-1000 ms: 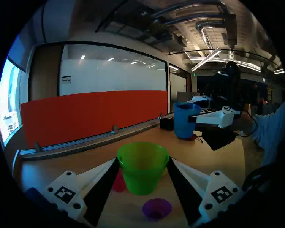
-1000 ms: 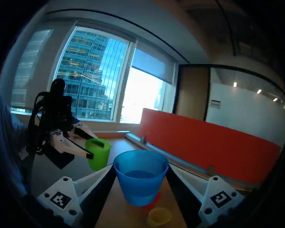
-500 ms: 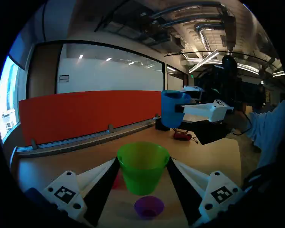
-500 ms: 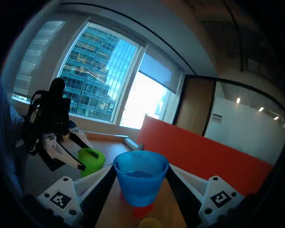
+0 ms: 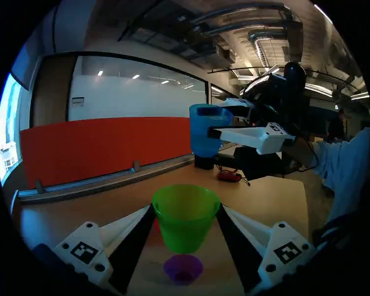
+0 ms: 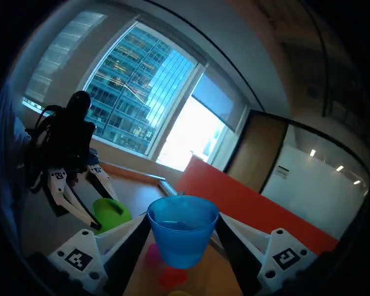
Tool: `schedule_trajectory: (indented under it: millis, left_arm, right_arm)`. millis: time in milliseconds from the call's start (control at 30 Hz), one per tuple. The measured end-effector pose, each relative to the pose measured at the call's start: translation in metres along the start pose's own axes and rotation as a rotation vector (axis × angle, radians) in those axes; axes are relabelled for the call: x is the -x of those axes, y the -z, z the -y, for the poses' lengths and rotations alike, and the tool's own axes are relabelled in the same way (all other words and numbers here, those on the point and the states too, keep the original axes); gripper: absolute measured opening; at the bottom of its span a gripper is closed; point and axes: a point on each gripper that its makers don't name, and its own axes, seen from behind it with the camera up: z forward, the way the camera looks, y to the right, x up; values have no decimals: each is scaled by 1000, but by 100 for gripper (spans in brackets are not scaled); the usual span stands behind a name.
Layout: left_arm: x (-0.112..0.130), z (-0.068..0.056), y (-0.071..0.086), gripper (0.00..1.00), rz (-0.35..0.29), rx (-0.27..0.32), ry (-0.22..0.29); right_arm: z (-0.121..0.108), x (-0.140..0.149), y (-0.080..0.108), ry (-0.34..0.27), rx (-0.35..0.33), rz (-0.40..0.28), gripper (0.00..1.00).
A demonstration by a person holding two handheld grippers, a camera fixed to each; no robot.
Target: Pour water
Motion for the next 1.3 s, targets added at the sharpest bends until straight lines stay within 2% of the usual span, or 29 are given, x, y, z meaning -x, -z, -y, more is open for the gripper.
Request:
schedule_trajectory:
  millis: [600,1300]
  left_arm:
    - [2,-11,-3,88,-10,22,10]
    - [-5,-27,-11,88,-16,54,-2]
  right_arm:
    - [-5,-16,-14,214,-7,-2,91]
    - [-16,-38,-33,447,-3,10,91]
